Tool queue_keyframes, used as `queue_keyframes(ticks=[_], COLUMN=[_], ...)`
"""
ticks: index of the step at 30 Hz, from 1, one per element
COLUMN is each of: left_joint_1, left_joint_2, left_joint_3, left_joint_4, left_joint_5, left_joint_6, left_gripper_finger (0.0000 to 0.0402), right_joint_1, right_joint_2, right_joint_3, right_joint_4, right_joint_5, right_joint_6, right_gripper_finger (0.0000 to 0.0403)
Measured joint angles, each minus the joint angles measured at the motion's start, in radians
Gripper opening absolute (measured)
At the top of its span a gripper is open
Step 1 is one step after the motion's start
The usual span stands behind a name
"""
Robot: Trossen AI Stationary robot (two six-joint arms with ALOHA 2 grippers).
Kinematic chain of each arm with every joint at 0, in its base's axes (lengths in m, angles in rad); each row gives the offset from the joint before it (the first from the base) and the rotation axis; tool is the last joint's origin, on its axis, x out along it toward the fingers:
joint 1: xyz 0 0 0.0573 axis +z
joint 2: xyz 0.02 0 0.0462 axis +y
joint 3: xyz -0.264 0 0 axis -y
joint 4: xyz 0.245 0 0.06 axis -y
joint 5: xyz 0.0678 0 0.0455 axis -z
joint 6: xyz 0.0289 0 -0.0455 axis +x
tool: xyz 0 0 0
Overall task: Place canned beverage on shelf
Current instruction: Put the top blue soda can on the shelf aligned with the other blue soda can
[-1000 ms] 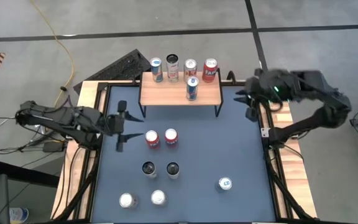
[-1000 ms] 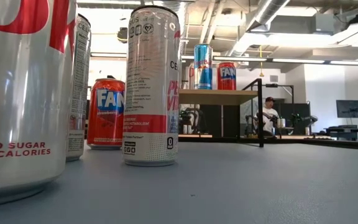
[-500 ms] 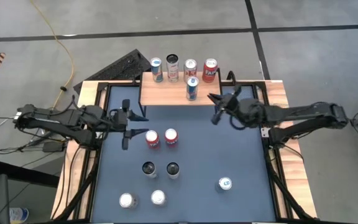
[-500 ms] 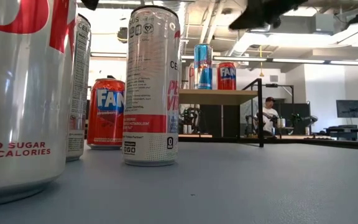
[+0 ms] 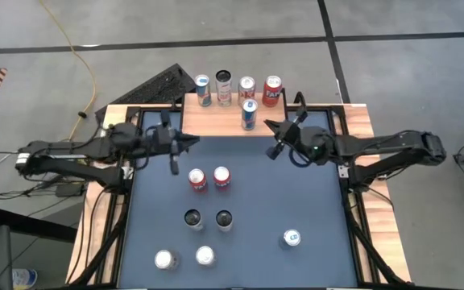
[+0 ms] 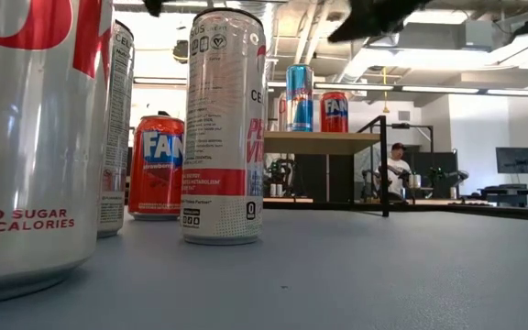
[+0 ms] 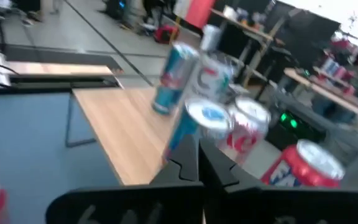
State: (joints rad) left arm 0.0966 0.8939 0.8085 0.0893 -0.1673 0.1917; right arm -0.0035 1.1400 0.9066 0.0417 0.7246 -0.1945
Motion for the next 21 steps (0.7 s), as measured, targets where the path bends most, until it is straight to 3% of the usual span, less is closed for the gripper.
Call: queue_keyframes(ticks=[4,9,13,15,17,21], left_joint_1=[0.142,0.237,0.254,0.256,0.270,0.320], left_joint_2=[0.136,0.308,0.390,0.423,0.471,0.589], left_joint_3=[0.024,0.054,0.089,0.124,0.162,0.268], left_joint_4=[0.015,0.089,0.165,0.176,0.198,0.128], left_joint_5=[0.219,0.417,0.418,0.341,0.285,0.327], left_joint_6=[-0.040,0.008,0.058,0.096,0.104,0.050], left_gripper_finger=[0.0053,0.0127,0.0206,0.0244,0.0277,0.0318], right_joint_1=[0.074,0.176,0.250,0.280,0.305,0.328], right_joint_2=[-0.067,-0.149,-0.187,-0.195,-0.197,-0.190], right_joint_3=[0.049,0.082,0.086,0.086,0.086,0.086], right_joint_4=[-0.077,-0.148,-0.156,-0.153,-0.155,-0.153], right_joint_5=[0.010,0.012,0.011,0.013,0.020,0.022], right_joint_6=[-0.024,-0.024,-0.024,-0.023,-0.023,-0.023], right_gripper_finger=[0.0045,0.0131,0.0201,0.0225,0.0239,0.0245])
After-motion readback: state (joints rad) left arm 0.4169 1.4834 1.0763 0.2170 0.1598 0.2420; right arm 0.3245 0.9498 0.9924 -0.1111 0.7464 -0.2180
